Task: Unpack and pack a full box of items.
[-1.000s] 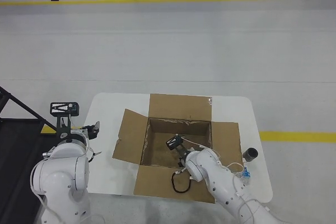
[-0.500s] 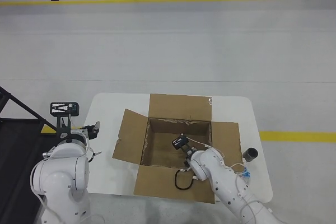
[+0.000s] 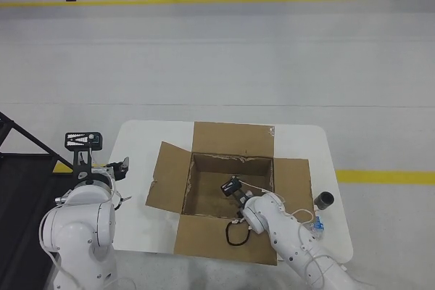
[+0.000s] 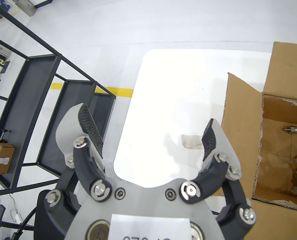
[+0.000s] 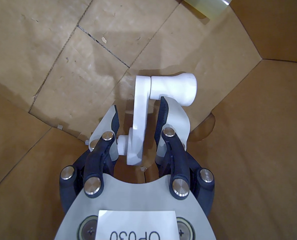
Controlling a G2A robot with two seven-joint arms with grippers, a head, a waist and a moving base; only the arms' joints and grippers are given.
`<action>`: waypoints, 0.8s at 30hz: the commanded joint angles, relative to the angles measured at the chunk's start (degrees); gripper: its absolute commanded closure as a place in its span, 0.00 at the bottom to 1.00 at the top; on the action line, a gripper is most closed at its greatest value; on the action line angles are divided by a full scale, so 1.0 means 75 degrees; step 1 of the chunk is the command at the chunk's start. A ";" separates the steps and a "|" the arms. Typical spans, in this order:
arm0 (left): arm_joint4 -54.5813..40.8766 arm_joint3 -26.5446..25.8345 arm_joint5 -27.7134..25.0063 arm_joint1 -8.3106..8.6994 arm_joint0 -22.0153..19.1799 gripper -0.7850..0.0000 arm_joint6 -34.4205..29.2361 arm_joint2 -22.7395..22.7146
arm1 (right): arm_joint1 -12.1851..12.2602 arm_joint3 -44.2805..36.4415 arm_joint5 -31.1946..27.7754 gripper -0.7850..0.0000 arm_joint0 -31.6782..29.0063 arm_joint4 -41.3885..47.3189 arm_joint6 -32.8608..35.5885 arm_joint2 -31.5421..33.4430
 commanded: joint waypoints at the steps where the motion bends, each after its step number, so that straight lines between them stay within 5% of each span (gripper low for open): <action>1: 0.0000 0.0000 0.0000 0.0000 0.0000 0.00 0.0000 0.0000 | -0.0025 0.0101 -0.0023 0.58 0.0033 -0.0004 -0.0010 -0.0039; 4: 0.0000 0.0000 0.0000 0.0000 0.0000 0.00 0.0000 0.0000 | -0.0061 0.0220 -0.0049 0.60 0.0077 0.0020 -0.0026 -0.0073; 8: 0.0000 0.0000 0.0000 0.0000 0.0000 0.00 0.0000 0.0000 | -0.0079 0.0235 -0.0039 0.78 0.0098 -0.0004 -0.0047 -0.0041; 9: 0.0000 0.0000 0.0000 0.0000 0.0000 0.00 0.0000 0.0000 | -0.0078 0.0234 -0.0035 1.00 0.0096 0.0002 -0.0055 -0.0014; 18: 0.0000 0.0000 0.0000 0.0000 0.0000 0.00 0.0000 0.0000 | 0.0024 -0.0474 -0.0027 1.00 -0.0152 0.0264 -0.0296 0.0588; 24: 0.0000 0.0000 0.0000 0.0000 0.0000 0.00 0.0000 0.0000 | 0.0263 -0.1924 -0.0488 1.00 -0.0864 0.1561 -0.0708 0.1931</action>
